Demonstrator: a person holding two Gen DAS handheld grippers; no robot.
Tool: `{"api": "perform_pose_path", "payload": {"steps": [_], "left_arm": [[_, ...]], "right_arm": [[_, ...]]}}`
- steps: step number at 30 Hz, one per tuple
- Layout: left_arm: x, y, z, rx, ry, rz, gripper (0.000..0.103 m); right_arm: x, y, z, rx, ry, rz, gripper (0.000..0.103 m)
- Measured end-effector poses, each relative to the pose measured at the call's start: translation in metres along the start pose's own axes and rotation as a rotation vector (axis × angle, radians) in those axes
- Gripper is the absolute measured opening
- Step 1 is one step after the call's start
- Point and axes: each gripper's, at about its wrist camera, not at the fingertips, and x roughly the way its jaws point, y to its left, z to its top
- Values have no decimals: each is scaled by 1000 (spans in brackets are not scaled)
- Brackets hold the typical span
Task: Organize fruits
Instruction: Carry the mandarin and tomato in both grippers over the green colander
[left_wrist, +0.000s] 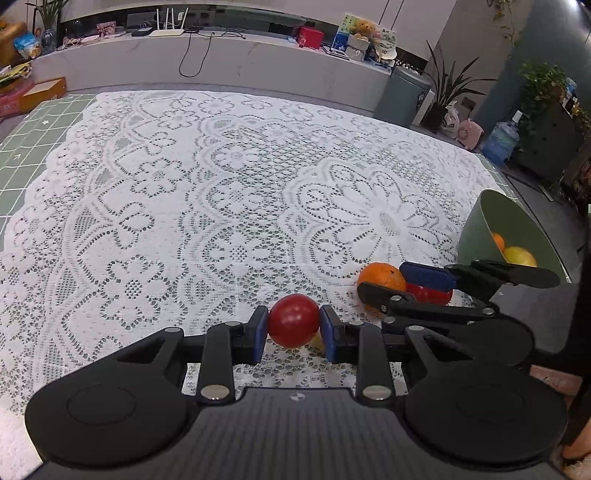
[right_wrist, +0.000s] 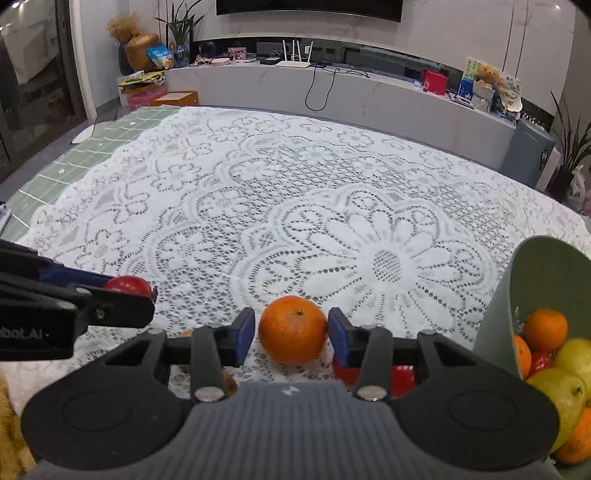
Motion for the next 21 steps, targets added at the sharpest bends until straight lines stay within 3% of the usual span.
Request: {"api": "perform_pose_path", "payload": {"steps": [4, 11, 21], "left_arm": [[0, -1, 2, -3, 0, -7, 34], [-3, -3, 2, -6, -3, -4, 34], [-21, -16, 10, -12, -26, -4, 34]], "right_arm": [[7, 0, 0, -11, 25, -36, 45], [7, 1, 0, -13, 15, -41, 39], [-36, -5, 1, 31, -104, -10, 39]]}}
